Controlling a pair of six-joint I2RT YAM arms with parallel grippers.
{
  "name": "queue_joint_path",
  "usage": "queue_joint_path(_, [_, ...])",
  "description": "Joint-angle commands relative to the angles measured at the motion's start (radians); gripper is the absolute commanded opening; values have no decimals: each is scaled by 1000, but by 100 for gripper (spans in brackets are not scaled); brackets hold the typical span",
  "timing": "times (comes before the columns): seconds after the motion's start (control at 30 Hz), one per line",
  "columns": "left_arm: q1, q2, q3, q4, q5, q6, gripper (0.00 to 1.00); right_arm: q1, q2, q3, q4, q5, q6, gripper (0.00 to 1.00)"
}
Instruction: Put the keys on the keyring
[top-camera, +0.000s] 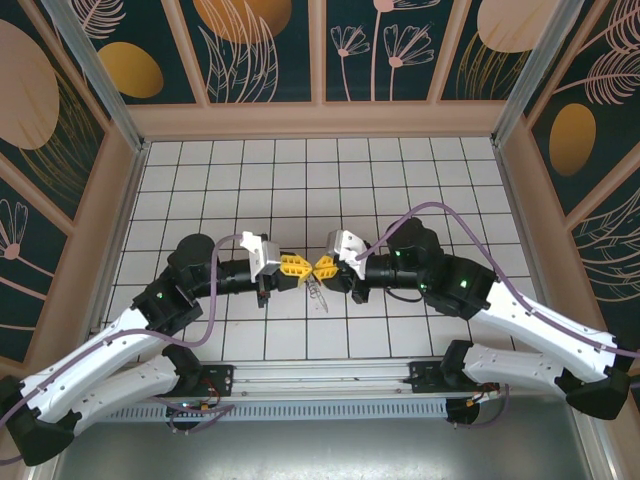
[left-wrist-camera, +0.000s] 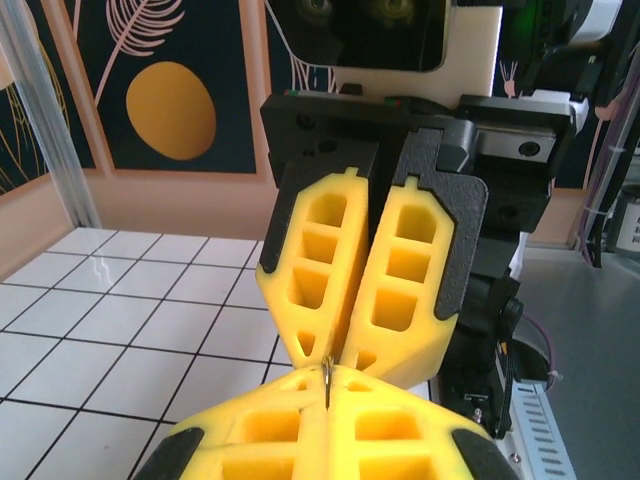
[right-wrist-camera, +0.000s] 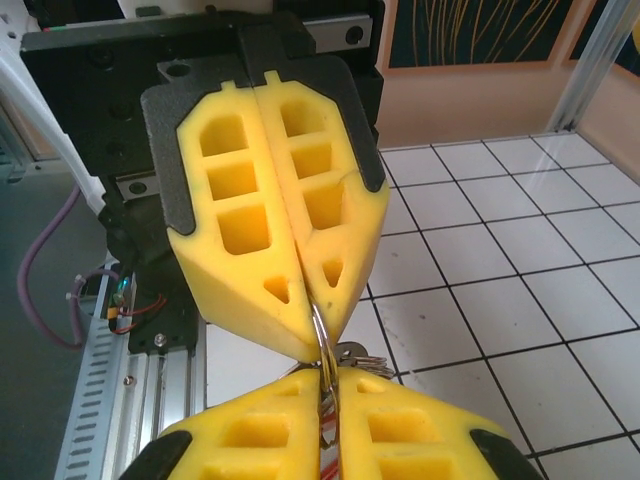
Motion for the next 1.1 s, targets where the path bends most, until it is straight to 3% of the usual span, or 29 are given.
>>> queue_joint_path(0.0, [4, -5, -4, 205, 21, -62, 0, 10, -14, -28, 33, -20, 17, 11])
queue_joint_path(0.27, [4, 20, -24, 286, 53, -103, 0, 10, -52, -53, 96, 14, 17, 0])
queue_joint_path(0.43, [6, 38, 47, 55, 47, -17, 0, 9, -70, -46, 68, 74, 15, 0])
queue_joint_path(0.57, [4, 63, 127, -186, -6, 88, 20, 10, -45, -5, -13, 116, -4, 0])
queue_joint_path(0.7, [5, 97, 190, -335, -69, 171, 22, 10, 4, 47, -92, 126, -27, 0])
queue_joint_path(1.07, [4, 173, 239, -388, -59, 230, 21, 11, 52, 125, -194, 125, -55, 0])
